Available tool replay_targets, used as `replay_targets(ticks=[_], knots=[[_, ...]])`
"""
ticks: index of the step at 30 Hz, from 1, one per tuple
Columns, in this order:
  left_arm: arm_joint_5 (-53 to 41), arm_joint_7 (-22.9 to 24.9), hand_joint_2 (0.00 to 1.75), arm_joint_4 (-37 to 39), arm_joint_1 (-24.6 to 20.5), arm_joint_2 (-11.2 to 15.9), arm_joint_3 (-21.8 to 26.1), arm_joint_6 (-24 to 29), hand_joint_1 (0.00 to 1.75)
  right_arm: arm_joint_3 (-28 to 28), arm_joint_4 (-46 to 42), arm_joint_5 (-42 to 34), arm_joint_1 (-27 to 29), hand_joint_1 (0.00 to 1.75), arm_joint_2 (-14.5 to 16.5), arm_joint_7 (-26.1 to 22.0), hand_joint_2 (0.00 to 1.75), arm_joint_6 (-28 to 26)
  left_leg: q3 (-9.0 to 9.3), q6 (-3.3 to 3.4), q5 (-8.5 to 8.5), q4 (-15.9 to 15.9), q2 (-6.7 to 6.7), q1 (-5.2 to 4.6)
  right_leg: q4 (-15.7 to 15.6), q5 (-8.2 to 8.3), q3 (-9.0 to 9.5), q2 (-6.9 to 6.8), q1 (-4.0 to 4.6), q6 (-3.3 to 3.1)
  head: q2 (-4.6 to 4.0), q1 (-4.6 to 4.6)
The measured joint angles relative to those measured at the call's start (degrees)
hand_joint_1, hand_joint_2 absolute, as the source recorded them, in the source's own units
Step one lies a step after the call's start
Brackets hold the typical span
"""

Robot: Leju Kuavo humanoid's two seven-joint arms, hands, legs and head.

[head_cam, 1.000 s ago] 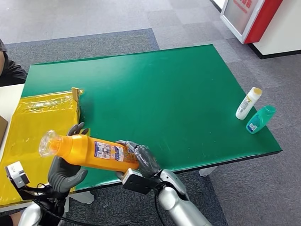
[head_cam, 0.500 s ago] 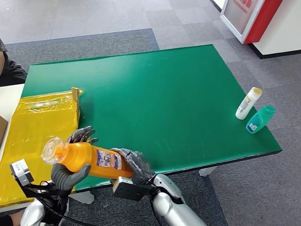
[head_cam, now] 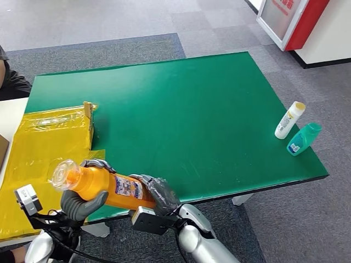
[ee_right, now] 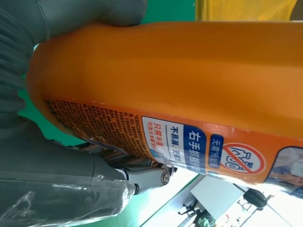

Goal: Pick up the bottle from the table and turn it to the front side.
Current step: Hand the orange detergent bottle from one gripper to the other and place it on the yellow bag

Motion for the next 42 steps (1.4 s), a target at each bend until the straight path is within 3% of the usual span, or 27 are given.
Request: replay_targets(ticks=[6,8,9,10,12,13,16,19,23,26,28,32,42], knots=[[0.0,0.0,1.75,0.0,0.0,0.0,0.0,0.0,1.75,0.0,0.0,0.0,0.0,1.57,0.0,0.0,1.75,0.0,0.00,0.00,0.00,0.0,0.00,0.00,0.0,0.00,0.00,0.00,0.00,0.00,0.00,0.00],[0.0,0.0,1.75,0.0,0.0,0.0,0.0,0.0,1.75,0.0,0.0,0.0,0.0,1.33,0.0,0.0,1.75,0.0,0.00,0.00,0.00,0.0,0.00,0.00,0.0,0.00,0.00,0.00,0.00,0.00,0.00,0.00],[0.0,0.0,1.75,0.0,0.0,0.0,-0.1,0.0,1.75,0.0,0.0,0.0,0.0,1.07,0.0,0.0,1.75,0.0,0.00,0.00,0.00,0.0,0.00,0.00,0.0,0.00,0.00,0.00,0.00,0.00,0.00,0.00],[-0.1,0.0,1.75,0.0,0.0,0.0,-0.1,0.0,1.75,0.0,0.0,0.0,0.0,0.68,0.0,0.0,1.75,0.0,0.00,0.00,0.00,0.0,0.00,0.00,0.0,0.00,0.00,0.00,0.00,0.00,0.00,0.00],[-1.1,0.1,1.75,0.0,0.0,0.0,-0.1,0.6,1.75,0.0,0.0,-0.1,0.0,0.14,0.0,0.1,1.75,0.2,0.00,0.00,0.00,0.0,0.00,0.00,0.0,0.00,0.00,0.00,0.00,0.00,0.00,-0.01],[-2.2,0.2,1.75,0.0,-0.1,0.0,-0.3,1.3,1.75,0.0,0.0,-0.2,0.1,0.00,0.0,0.1,1.75,0.4,0.00,0.00,0.00,0.0,0.00,0.00,0.0,0.00,0.00,0.00,0.00,0.00,0.00,0.00],[-7.8,1.1,1.75,-0.2,-0.1,0.0,-0.8,4.5,1.75,0.2,-0.2,-0.3,0.3,0.00,0.0,0.0,1.75,0.9,0.00,0.00,0.00,0.0,0.01,0.00,0.0,0.00,0.00,0.01,0.00,0.00,0.00,-0.01],[-20.8,3.5,1.75,-1.5,-0.1,0.3,-1.1,11.8,1.75,-0.2,-1.9,-0.9,1.3,0.00,-0.2,0.5,1.75,0.9,0.01,0.00,0.00,0.0,0.00,0.00,0.0,0.00,-0.01,0.00,0.00,0.00,0.00,0.00],[-54.9,12.8,1.75,-5.7,-0.6,1.7,-0.7,25.9,1.75,-3.3,-6.9,-3.1,4.3,0.00,-0.3,1.4,1.75,2.2,0.00,0.00,0.00,0.0,0.00,0.00,0.0,0.00,-0.03,0.00,0.00,0.00,0.00,-0.01],[-82.7,21.2,1.75,-7.8,-3.9,5.1,0.3,28.2,1.75,-7.8,-10.2,-6.5,6.4,0.00,-0.4,1.4,1.75,4.0,-0.01,-0.04,0.03,0.0,-0.04,0.01,0.0,0.01,-0.03,-0.07,0.01,-0.04,0.00,0.02],[-92.3,22.7,1.75,-7.4,-7.1,8.5,1.4,27.8,1.75,-11.1,-11.5,-8.1,7.2,0.00,-0.4,0.6,1.75,5.3,-0.01,-0.13,0.07,0.0,-0.02,0.03,0.0,0.07,-0.08,-0.05,0.02,-0.12,0.00,-0.02],[-91.4,20.1,1.75,-5.5,-12.7,13.4,3.7,27.6,1.75,-15.7,-12.9,-8.4,8.1,0.00,-0.4,-0.9,1.75,6.8,-0.01,-0.16,0.15,0.0,-0.02,0.05,0.0,0.11,-0.07,-0.03,0.05,-0.15,0.00,-0.01],[-90.9,19.2,1.75,-3.5,-18.7,21.4,1.4,22.7,1.75,-19.1,-14.3,-8.9,8.5,0.00,-0.4,-1.4,1.75,6.7,-0.03,-0.17,0.15,0.0,0.01,0.05,0.0,0.11,-0.11,-0.02,0.04,-0.15,0.00,-0.01]])
